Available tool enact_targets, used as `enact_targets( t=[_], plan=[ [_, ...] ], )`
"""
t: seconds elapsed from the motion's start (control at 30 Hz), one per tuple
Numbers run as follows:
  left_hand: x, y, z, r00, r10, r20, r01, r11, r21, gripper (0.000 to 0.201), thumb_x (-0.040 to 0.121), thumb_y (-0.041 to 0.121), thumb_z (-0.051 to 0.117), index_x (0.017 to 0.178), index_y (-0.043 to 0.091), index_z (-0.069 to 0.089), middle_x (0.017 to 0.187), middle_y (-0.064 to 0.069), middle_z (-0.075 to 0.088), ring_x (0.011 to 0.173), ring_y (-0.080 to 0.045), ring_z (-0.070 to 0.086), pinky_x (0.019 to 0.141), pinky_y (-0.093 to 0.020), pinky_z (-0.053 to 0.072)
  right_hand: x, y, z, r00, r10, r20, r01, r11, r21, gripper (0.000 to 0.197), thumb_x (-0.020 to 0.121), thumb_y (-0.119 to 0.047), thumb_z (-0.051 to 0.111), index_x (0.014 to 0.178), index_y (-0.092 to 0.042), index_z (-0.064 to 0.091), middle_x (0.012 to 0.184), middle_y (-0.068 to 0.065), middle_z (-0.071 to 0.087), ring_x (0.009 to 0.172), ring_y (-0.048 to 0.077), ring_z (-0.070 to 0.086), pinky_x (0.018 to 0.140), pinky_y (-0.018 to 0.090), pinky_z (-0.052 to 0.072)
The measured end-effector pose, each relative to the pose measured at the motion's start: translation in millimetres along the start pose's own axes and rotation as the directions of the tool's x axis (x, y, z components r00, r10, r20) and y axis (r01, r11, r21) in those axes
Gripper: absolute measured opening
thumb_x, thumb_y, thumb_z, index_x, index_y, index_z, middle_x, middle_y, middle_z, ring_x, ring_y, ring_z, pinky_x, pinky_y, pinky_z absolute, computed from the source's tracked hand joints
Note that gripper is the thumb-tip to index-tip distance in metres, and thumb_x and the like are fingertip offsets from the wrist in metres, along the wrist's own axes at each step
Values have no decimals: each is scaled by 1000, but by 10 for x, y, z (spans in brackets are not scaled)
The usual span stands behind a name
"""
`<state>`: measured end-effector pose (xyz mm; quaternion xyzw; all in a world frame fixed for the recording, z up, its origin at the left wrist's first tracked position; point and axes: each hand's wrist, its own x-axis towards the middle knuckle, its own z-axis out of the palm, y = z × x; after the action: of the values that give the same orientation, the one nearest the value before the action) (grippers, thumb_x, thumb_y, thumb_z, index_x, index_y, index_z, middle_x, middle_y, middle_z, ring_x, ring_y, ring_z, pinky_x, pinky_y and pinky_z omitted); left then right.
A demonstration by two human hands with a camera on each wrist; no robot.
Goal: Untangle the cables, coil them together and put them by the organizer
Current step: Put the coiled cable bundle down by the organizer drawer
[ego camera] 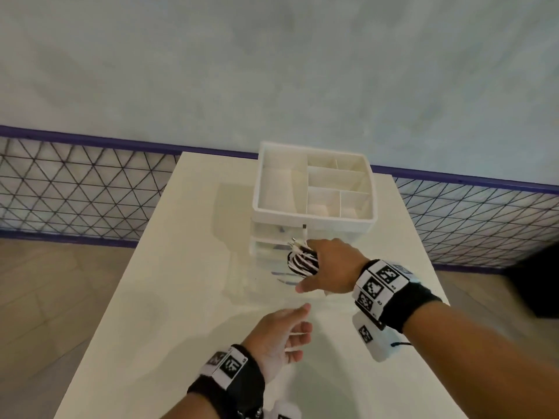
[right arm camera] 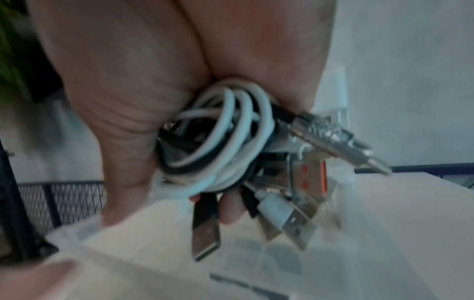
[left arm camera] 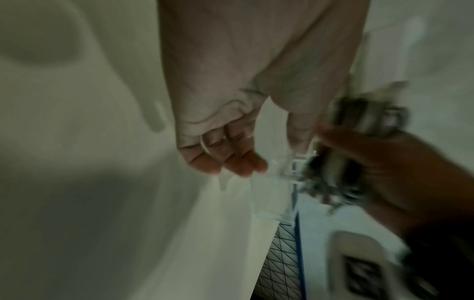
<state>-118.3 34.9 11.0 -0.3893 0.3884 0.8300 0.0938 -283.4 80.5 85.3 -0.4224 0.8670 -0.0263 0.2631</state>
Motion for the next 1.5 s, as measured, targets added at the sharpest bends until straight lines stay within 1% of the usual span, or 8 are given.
enact_targets(
  t=[0.13, 0.3, 0.43, 0.67, 0.83, 1.07, 1.2, 1.5],
  plan=[
    [-240, 382, -72, 947, 280, 158, -321, 842, 433, 18, 93, 24, 64, 106, 14, 69, 90, 1, 71, 82, -11, 65, 73, -24, 48, 259, 13, 230, 986, -42, 163, 55, 996, -74, 58, 76, -55, 74, 118, -17, 59, 112, 5, 69, 100, 27, 66, 84, 32, 52],
    [-123, 811, -117, 687, 680, 257, -519, 211, 828, 33, 100, 12, 45, 126, 19, 63, 129, 6, 61, 120, -11, 53, 103, -24, 40, 302, -15, 329, 954, -92, 284, 85, 996, 35, 63, 70, -73, 67, 115, -28, 61, 107, -5, 68, 99, 18, 62, 96, 35, 50],
    [142, 724, -131, 784, 511, 353, -420, 19, 907, 26, 97, 24, 37, 104, 12, 59, 107, -4, 65, 99, -26, 59, 90, -46, 49, 305, 71, 429, 969, -158, 191, 135, 983, 127, 48, 60, -68, 71, 93, -33, 63, 96, -10, 68, 97, 19, 66, 93, 39, 53],
    [370, 672, -180, 833, 520, 188, -275, 94, 957, 34, 98, 43, 45, 114, 25, 69, 103, -4, 72, 93, -27, 65, 85, -41, 52, 173, 168, 460, 975, -222, -8, 221, 969, 114, 36, 81, -51, 68, 100, -21, 65, 98, 1, 66, 93, 21, 62, 89, 45, 52],
    [486, 649, -141, 840, 521, 154, -184, 7, 983, 36, 99, 45, 42, 107, 26, 71, 99, -4, 70, 91, -28, 65, 80, -41, 53, -22, 438, 505, 950, -288, -120, 295, 954, 44, 51, 95, -44, 57, 143, -26, 50, 139, -2, 57, 125, 20, 52, 105, 34, 42],
    [527, 661, -130, 858, 440, 267, -294, -7, 956, 44, 100, 42, 43, 141, 28, 53, 125, -9, 63, 117, -29, 57, 93, -33, 44, -148, 511, 735, 874, -346, -342, 352, 935, -46, 35, 101, -35, 42, 125, -22, 64, 121, -7, 69, 104, 19, 64, 87, 36, 54],
    [492, 686, -149, 853, 395, 343, -333, -95, 938, 44, 101, 37, 47, 145, 29, 48, 125, -10, 61, 116, -29, 56, 97, -36, 44, -229, 541, 784, 889, -342, -305, 299, 937, -180, 57, 100, -56, 25, 137, -25, 55, 143, 1, 57, 126, 27, 57, 99, 46, 48],
    [630, 674, -123, 873, 399, 279, -219, -192, 957, 45, 102, 39, 42, 146, 27, 46, 128, -12, 58, 117, -31, 55, 97, -40, 47, -63, 590, 737, 822, -282, -495, 325, 946, 0, 35, 76, 1, 66, 93, -26, 80, 96, 1, 73, 92, 31, 66, 74, 44, 55]
  ],
)
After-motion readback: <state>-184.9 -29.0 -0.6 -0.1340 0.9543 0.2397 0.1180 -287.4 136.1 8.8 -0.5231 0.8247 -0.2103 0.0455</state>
